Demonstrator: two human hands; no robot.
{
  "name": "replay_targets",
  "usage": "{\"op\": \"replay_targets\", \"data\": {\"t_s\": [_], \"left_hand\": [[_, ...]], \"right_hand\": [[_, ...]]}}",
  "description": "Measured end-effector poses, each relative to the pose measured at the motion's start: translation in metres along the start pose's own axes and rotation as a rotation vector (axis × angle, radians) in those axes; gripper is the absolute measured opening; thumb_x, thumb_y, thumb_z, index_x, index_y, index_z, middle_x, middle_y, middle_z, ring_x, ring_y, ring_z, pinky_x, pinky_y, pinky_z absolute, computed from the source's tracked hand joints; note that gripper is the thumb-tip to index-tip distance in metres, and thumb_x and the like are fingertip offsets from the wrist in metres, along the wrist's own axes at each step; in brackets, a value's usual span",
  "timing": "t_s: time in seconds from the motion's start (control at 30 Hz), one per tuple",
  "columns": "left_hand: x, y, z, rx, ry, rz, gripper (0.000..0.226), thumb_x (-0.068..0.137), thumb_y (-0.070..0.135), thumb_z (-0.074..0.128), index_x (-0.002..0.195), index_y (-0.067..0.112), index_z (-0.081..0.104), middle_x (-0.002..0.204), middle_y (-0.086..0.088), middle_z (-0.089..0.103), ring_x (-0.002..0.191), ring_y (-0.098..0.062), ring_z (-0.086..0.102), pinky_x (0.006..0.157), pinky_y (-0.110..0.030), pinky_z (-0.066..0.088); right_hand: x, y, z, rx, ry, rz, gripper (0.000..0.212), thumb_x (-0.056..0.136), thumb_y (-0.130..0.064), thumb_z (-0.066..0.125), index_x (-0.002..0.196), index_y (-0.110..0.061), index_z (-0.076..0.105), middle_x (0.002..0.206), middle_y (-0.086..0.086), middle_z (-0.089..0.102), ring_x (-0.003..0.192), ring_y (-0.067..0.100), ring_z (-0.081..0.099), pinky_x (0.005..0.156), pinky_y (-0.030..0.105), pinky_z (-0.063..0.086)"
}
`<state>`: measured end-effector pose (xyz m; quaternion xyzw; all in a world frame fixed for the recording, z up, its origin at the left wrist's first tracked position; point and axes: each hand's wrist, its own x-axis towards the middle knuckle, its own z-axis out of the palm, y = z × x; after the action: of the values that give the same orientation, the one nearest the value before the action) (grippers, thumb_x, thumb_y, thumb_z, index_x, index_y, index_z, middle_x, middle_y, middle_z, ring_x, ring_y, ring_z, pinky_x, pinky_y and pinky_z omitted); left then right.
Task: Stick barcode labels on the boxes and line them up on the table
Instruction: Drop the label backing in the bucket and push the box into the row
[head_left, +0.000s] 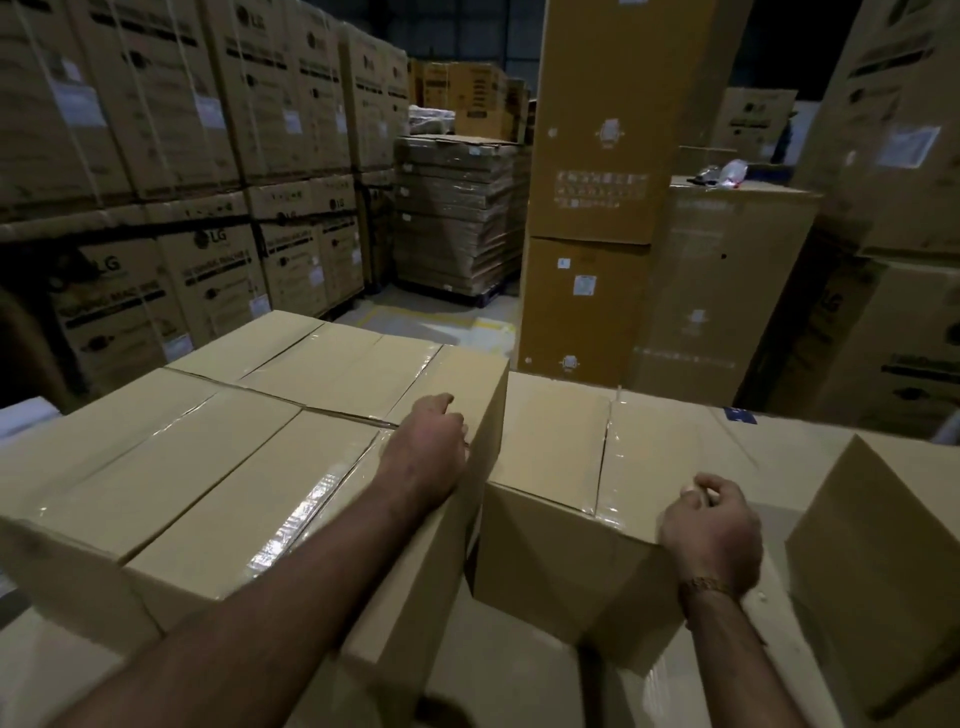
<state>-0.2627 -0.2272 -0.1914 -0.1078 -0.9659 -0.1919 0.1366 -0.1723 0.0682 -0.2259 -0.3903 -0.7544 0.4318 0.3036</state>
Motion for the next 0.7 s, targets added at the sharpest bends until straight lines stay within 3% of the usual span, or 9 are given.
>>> {"op": "replay_targets", "data": {"t_s": [0.13,0.47,0.7], "left_hand": [[0.001,-0.015,0.005,-0.094,0.082,0.015,0.03,0.099,0.024,0.048,0.111,0.014,0.073,0.117,-0.003,0.068,0.117,-0.025,0.059,0.095,-0.043,0.055],[0.001,-0.018,0.011,-0.135,0.085,0.043,0.018,0.101,0.023,0.051,0.108,0.018,0.067,0.113,0.003,0.063,0.11,-0.018,0.055,0.089,-0.037,0.054],[0.0,-0.018,0.013,-0.144,0.111,0.057,0.017,0.103,0.024,0.05,0.108,0.019,0.065,0.112,0.002,0.061,0.107,-0.017,0.054,0.088,-0.039,0.054]], "right_hand": [[0.009,-0.005,0.018,-0.012,0.019,-0.003,0.021,0.102,-0.026,0.062,0.122,-0.03,0.067,0.127,0.011,0.065,0.115,0.039,0.061,0.092,0.05,0.053],[0.023,-0.024,0.034,-0.019,-0.071,-0.022,0.027,0.105,-0.021,0.06,0.131,-0.022,0.067,0.136,0.017,0.06,0.122,0.041,0.058,0.095,0.042,0.047],[0.034,-0.021,0.044,-0.002,-0.136,-0.05,0.023,0.106,-0.027,0.06,0.129,-0.029,0.064,0.13,0.01,0.066,0.117,0.035,0.061,0.09,0.042,0.048]]}}
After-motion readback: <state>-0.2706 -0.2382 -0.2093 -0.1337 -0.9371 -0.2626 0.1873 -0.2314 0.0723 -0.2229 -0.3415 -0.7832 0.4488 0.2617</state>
